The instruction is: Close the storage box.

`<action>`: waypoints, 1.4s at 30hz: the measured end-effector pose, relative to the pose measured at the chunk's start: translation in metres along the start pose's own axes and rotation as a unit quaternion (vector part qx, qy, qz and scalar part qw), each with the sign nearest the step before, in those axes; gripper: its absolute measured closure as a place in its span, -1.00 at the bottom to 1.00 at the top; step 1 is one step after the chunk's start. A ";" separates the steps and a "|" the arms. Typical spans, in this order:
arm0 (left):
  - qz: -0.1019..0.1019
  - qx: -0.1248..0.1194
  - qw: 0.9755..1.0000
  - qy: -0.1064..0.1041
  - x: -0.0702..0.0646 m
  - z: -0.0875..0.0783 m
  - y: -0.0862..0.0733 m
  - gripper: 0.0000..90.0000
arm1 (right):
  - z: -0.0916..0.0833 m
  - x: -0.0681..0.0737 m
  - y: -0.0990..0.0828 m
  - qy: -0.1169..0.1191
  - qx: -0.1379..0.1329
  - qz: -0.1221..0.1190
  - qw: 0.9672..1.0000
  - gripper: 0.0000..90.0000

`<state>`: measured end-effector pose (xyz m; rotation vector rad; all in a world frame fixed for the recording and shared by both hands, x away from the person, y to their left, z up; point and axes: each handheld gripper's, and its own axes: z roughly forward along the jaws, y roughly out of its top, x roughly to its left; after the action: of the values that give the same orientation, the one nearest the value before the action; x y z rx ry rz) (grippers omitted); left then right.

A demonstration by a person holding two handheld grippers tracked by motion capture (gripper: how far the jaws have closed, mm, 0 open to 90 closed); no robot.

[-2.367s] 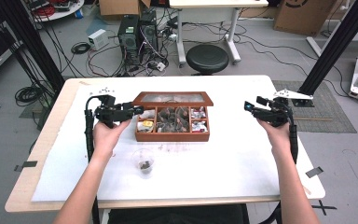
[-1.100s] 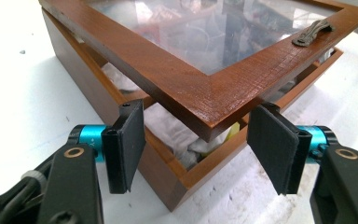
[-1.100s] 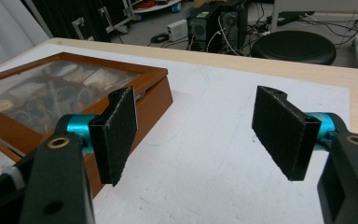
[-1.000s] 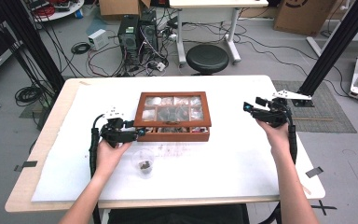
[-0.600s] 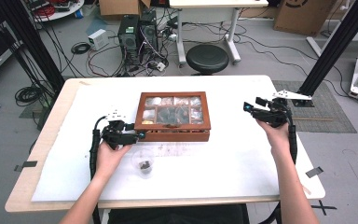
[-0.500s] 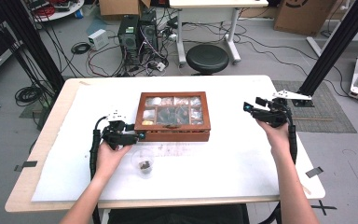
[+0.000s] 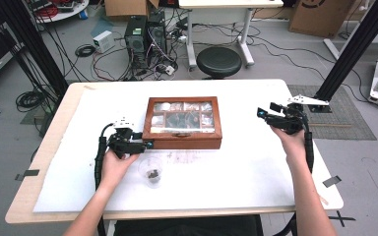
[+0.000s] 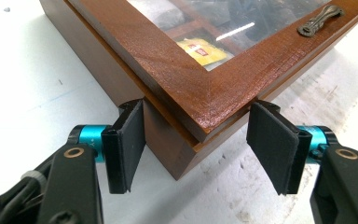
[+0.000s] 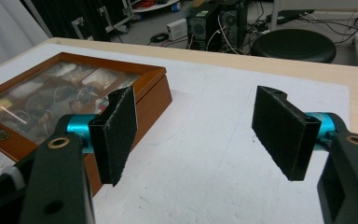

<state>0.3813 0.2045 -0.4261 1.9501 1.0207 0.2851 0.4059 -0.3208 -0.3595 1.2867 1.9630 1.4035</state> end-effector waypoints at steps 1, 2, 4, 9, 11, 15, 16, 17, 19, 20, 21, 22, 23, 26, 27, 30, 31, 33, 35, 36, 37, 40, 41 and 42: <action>0.001 0.003 1.000 -0.001 0.000 0.000 0.000 -0.18 | 0.000 0.000 0.000 0.000 0.000 0.000 1.000 -0.30; 0.001 0.003 1.000 -0.001 0.000 0.000 0.000 -0.18 | 0.000 0.000 0.000 0.001 0.000 0.000 1.000 -0.30; 0.004 0.003 1.000 -0.001 0.000 0.000 -0.001 -0.18 | 0.000 0.000 0.000 0.001 0.000 0.001 1.000 -0.30; 0.007 0.012 1.000 -0.006 0.001 0.000 -0.002 -0.17 | -0.001 -0.001 0.000 0.000 -0.002 0.001 1.000 -0.30; 0.012 0.010 1.000 -0.004 0.000 -0.001 -0.002 -0.17 | -0.001 0.000 0.000 0.001 -0.002 0.002 1.000 -0.30; 0.020 0.009 1.000 -0.012 -0.001 -0.006 -0.002 -0.18 | -0.003 -0.001 0.000 0.001 -0.004 0.001 1.000 -0.30; 0.023 0.009 1.000 -0.015 -0.001 -0.008 -0.002 -0.18 | -0.003 -0.001 0.000 0.001 -0.005 0.001 1.000 -0.30; 0.027 0.008 1.000 -0.014 -0.001 -0.010 -0.002 -0.18 | -0.004 -0.001 0.000 0.001 -0.005 0.002 1.000 -0.30; 0.038 0.010 0.999 -0.008 -0.002 -0.014 0.001 -0.17 | -0.004 -0.001 -0.001 0.000 -0.006 0.003 1.000 -0.30; 0.045 0.008 0.999 -0.006 -0.002 -0.017 0.002 -0.17 | -0.004 -0.002 -0.001 0.001 -0.005 0.003 1.000 -0.30; 0.049 0.005 0.999 -0.004 -0.002 -0.019 0.003 -0.17 | -0.004 -0.002 -0.001 0.001 -0.005 0.003 1.000 -0.30; 0.051 -0.002 0.999 -0.004 -0.002 -0.022 0.005 -0.17 | -0.005 -0.002 -0.001 0.000 -0.005 0.003 1.000 -0.30; 0.053 -0.009 0.999 -0.004 -0.002 -0.025 0.006 -0.18 | -0.005 -0.002 -0.001 0.000 -0.005 0.003 1.000 -0.30; 0.049 -0.034 0.998 0.000 0.001 -0.032 0.009 -0.18 | -0.006 -0.002 -0.002 0.000 -0.006 0.002 1.000 -0.30; 0.047 -0.045 0.998 0.006 0.001 -0.034 0.010 -0.18 | -0.006 -0.002 -0.002 0.000 -0.006 0.001 1.000 -0.30; 0.050 -0.092 0.994 0.027 0.003 -0.043 0.014 -0.18 | -0.008 -0.002 -0.003 -0.002 -0.004 0.001 1.000 -0.30; 0.049 -0.111 0.992 0.033 0.003 -0.046 0.015 -0.18 | -0.009 -0.002 -0.003 -0.003 -0.004 0.002 1.000 -0.30; 0.050 -0.136 0.988 0.044 0.004 -0.052 0.016 -0.18 | -0.012 -0.002 -0.003 -0.003 -0.007 0.000 1.000 -0.30; 0.047 -0.144 0.987 0.051 0.006 -0.057 0.019 -0.18 | -0.013 -0.003 -0.004 -0.005 -0.007 -0.001 1.000 -0.30; 0.045 -0.150 0.986 0.051 0.007 -0.059 0.020 -0.18 | -0.014 -0.003 -0.004 -0.008 -0.006 -0.002 1.000 -0.30; 0.042 -0.157 0.985 0.052 0.008 -0.061 0.021 -0.18 | -0.015 -0.002 -0.005 -0.011 -0.007 -0.004 1.000 -0.30; 0.040 -0.169 0.983 0.053 0.012 -0.069 0.025 -0.18 | -0.017 -0.002 -0.005 -0.014 -0.006 -0.008 1.000 -0.30; 0.037 -0.173 0.983 0.052 0.013 -0.071 0.025 -0.18 | -0.018 -0.002 -0.005 -0.015 -0.007 -0.009 1.000 -0.31; 0.035 -0.176 0.982 0.054 0.015 -0.073 0.025 -0.18 | -0.018 -0.002 -0.006 -0.016 -0.008 -0.009 1.000 -0.31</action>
<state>0.3640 0.2532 -0.3667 1.6652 0.9012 0.5768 0.3913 -0.3322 -0.3575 1.2738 1.9346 1.3781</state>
